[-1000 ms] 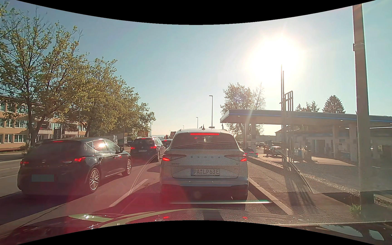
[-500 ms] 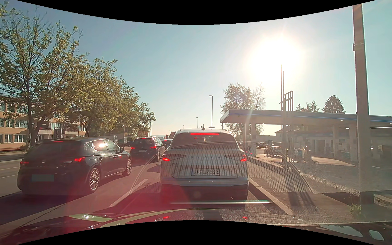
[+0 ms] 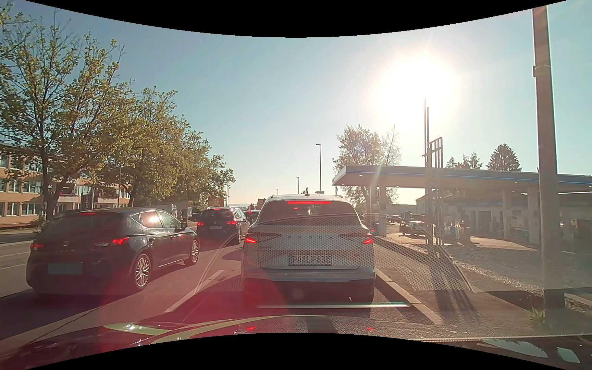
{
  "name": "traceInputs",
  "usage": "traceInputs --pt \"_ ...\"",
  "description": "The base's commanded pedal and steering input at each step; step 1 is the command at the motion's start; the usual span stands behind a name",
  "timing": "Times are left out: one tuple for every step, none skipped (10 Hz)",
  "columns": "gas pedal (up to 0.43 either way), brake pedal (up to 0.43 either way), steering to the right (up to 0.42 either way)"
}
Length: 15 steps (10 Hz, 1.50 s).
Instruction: Follow the waypoints while adhering to traffic rules and regulations
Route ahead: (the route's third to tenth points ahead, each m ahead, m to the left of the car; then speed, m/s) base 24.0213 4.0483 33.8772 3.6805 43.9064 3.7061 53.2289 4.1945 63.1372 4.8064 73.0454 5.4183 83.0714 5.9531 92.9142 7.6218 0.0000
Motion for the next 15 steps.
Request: traceInputs --pt "0.0 0.232 -0.006" --pt "0.0 0.232 -0.005" --pt "0.0 0.232 -0.005" --pt "0.0 0.232 -0.006" --pt "0.0 0.232 -0.005" --pt "0.0 0.232 -0.005" --pt "0.0 0.232 -0.005" --pt "0.0 0.232 -0.005" --pt "0.0 0.232 -0.005" --pt "0.0 0.232 -0.005" --pt "0.0 0.232 -0.005" --pt "0.0 0.232 -0.006" --pt "0.0 0.232 -0.006" --pt "0.0 0.232 -0.005" --pt "0.0 0.232 -0.005"
